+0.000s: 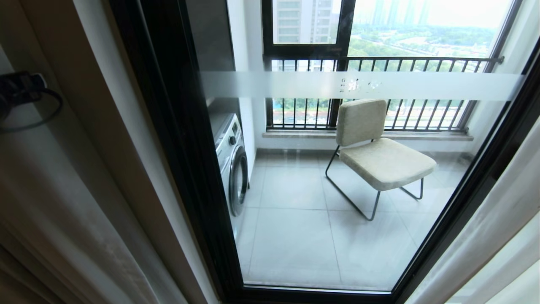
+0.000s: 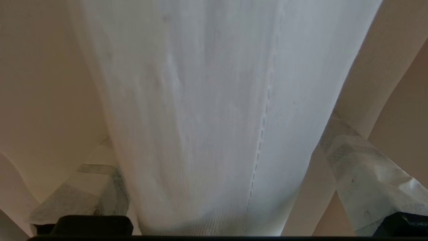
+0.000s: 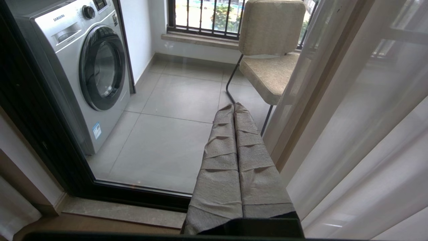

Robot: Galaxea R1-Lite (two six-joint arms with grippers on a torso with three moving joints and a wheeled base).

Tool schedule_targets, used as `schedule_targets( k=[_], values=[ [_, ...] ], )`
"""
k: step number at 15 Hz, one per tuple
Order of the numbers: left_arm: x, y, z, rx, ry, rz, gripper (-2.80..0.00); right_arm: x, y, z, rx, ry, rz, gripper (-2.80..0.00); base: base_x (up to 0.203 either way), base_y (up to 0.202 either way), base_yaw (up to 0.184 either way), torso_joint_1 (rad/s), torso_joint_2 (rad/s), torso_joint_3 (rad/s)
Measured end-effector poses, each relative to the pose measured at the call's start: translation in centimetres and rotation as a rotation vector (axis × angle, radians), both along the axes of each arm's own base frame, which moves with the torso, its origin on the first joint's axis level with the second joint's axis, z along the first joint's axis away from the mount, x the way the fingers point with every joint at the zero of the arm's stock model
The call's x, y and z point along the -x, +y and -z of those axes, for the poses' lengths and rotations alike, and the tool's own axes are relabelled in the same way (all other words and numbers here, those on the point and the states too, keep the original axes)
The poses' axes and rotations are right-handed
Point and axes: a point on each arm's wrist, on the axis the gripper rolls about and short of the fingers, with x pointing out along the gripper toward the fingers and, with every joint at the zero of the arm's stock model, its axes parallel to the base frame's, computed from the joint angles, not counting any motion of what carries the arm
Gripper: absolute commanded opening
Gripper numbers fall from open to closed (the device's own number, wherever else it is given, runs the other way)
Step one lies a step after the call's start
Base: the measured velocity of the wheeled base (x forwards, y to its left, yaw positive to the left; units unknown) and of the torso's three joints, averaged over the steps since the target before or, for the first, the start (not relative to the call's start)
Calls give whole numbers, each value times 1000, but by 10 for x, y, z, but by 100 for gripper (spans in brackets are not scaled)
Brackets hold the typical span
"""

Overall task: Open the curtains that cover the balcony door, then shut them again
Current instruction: Close the inner curtains on both sides

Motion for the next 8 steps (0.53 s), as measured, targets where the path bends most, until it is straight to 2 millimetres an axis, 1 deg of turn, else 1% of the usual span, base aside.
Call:
schedule_targets(
  k=[3, 8],
  values=[
    [-4, 1, 4, 3, 8, 1, -280, 0, 0, 0, 0, 0, 0, -280, 0, 0, 0, 0, 0, 0],
    [-5, 1, 6, 4, 12, 2, -280, 0, 0, 0, 0, 0, 0, -280, 0, 0, 0, 0, 0, 0]
  ],
)
